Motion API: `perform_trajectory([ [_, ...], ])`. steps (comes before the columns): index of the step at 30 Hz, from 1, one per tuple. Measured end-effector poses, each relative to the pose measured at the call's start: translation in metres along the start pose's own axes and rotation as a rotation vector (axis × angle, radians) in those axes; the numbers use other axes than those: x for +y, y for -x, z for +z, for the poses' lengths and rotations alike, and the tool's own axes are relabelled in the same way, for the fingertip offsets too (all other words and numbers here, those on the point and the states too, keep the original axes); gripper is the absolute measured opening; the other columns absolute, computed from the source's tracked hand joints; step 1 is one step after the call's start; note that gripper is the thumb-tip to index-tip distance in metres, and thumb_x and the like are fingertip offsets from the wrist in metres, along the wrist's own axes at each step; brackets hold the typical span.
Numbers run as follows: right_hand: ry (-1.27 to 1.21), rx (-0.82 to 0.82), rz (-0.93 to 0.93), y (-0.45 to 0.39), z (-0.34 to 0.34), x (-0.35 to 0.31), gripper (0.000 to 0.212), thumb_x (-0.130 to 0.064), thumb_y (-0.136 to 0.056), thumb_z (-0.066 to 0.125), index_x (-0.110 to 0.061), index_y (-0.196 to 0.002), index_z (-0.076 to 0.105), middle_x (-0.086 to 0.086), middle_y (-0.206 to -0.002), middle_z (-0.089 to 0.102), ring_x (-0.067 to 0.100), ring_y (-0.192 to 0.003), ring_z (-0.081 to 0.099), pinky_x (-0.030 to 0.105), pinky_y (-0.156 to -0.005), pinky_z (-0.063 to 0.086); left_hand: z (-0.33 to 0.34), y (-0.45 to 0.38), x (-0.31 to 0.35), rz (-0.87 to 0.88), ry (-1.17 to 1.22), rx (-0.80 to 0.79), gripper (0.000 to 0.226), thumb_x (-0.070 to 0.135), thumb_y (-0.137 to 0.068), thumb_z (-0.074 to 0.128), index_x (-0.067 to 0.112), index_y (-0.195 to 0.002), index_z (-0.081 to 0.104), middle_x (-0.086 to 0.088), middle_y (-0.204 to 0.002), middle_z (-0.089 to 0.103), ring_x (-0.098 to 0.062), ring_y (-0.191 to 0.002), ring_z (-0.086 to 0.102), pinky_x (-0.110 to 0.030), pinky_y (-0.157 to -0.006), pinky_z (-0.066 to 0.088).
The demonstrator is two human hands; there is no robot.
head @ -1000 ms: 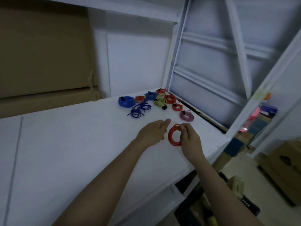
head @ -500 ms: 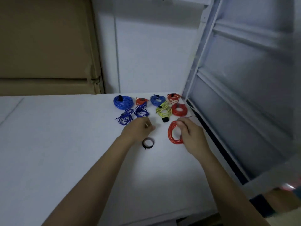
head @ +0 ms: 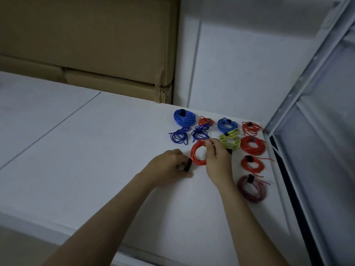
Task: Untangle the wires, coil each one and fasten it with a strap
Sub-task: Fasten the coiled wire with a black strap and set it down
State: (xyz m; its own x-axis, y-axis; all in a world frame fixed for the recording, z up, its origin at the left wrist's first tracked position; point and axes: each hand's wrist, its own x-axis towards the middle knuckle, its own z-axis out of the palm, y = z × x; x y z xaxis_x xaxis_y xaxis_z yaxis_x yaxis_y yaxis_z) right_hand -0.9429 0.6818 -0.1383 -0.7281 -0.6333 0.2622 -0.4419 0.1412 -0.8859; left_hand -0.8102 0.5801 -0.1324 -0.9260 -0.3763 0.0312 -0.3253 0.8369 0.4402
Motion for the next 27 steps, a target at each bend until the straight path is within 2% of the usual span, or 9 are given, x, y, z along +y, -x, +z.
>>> perform_trajectory([
  [3,-0.123,-0.037,0.024,-0.001,0.004,0.004,0.028,-0.021,-0.101,0.044,-0.033,-0.079,0.056,-0.012,-0.059,0.053,-0.001,-0.057,0.048,0.017,-0.059,0.039,0.004,-0.003,0.0,0.033,0.061,0.098,0.014,0.027,-0.09,0.063,0.015,-0.098,0.066,0.001,-0.096,0.058,-0.013,-0.085,0.053,-0.037,-0.077,0.049],
  [6,-0.178,-0.003,0.07,-0.002,0.007,0.008,0.027,-0.023,-0.101,0.043,-0.034,-0.082,0.058,-0.009,-0.066,0.061,0.003,-0.059,0.053,0.027,-0.058,0.045,0.001,-0.012,-0.003,0.01,0.149,0.102,0.016,0.021,-0.091,0.06,0.015,-0.104,0.066,0.0,-0.096,0.062,-0.013,-0.08,0.054,-0.029,-0.074,0.049],
  [9,-0.182,0.035,0.049,-0.007,0.008,0.009,0.028,-0.023,-0.102,0.042,-0.037,-0.083,0.058,-0.018,-0.072,0.063,0.007,-0.066,0.056,0.028,-0.057,0.049,-0.004,-0.026,-0.006,0.052,0.166,0.028,0.019,0.022,-0.093,0.059,0.015,-0.11,0.066,0.006,-0.099,0.064,-0.01,-0.081,0.055,-0.025,-0.075,0.048],
  [11,-0.159,0.037,0.007,-0.01,0.008,0.009,0.028,-0.021,-0.102,0.042,-0.039,-0.086,0.057,-0.022,-0.076,0.062,0.003,-0.071,0.057,0.026,-0.065,0.05,-0.005,-0.035,-0.008,0.095,0.171,-0.022,0.021,0.024,-0.094,0.058,0.016,-0.112,0.065,0.009,-0.098,0.06,-0.01,-0.083,0.054,-0.024,-0.078,0.047],
  [15,-0.129,-0.016,-0.039,-0.012,0.007,0.013,0.03,-0.018,-0.101,0.044,-0.039,-0.085,0.056,-0.019,-0.075,0.063,-0.007,-0.072,0.057,0.015,-0.064,0.049,0.0,-0.049,-0.015,0.151,0.182,-0.083,0.019,0.023,-0.095,0.058,0.008,-0.104,0.064,-0.004,-0.101,0.064,-0.018,-0.088,0.058,-0.036,-0.084,0.048],
  [18,-0.182,-0.024,-0.011,-0.012,0.005,0.014,0.029,-0.02,-0.101,0.043,-0.039,-0.085,0.058,-0.02,-0.072,0.062,-0.001,-0.06,0.059,0.018,-0.045,0.048,0.003,-0.049,-0.02,0.141,0.423,0.027,0.012,0.012,-0.093,0.059,0.012,-0.102,0.067,0.0,-0.091,0.069,-0.008,-0.079,0.062,-0.02,-0.074,0.05],
  [20,-0.21,-0.034,-0.002,-0.012,0.004,0.014,0.029,-0.019,-0.102,0.042,-0.036,-0.086,0.059,-0.02,-0.071,0.063,0.001,-0.055,0.059,0.02,-0.04,0.047,0.005,-0.047,-0.023,0.102,0.598,0.076,0.01,0.01,-0.093,0.06,0.013,-0.095,0.069,0.0,-0.086,0.07,-0.013,-0.077,0.064,-0.021,-0.072,0.051],
  [23,-0.286,-0.015,0.019,-0.012,0.005,0.013,0.029,-0.02,-0.102,0.041,-0.032,-0.086,0.061,-0.014,-0.069,0.063,0.001,-0.055,0.058,0.021,-0.039,0.044,0.006,-0.046,-0.023,0.088,0.844,0.1,0.019,0.004,-0.091,0.061,0.016,-0.096,0.073,-0.003,-0.09,0.073,-0.024,-0.086,0.068,-0.029,-0.08,0.055],
  [27,-0.353,0.056,0.01,-0.012,0.002,0.012,0.03,-0.017,-0.103,0.04,-0.027,-0.085,0.061,-0.019,-0.072,0.065,-0.006,-0.064,0.058,0.014,-0.057,0.047,0.003,-0.043,-0.022,0.033,1.152,0.144,0.03,0.001,-0.091,0.057,0.024,-0.095,0.075,0.002,-0.091,0.075,-0.009,-0.085,0.07,-0.017,-0.076,0.053],
])
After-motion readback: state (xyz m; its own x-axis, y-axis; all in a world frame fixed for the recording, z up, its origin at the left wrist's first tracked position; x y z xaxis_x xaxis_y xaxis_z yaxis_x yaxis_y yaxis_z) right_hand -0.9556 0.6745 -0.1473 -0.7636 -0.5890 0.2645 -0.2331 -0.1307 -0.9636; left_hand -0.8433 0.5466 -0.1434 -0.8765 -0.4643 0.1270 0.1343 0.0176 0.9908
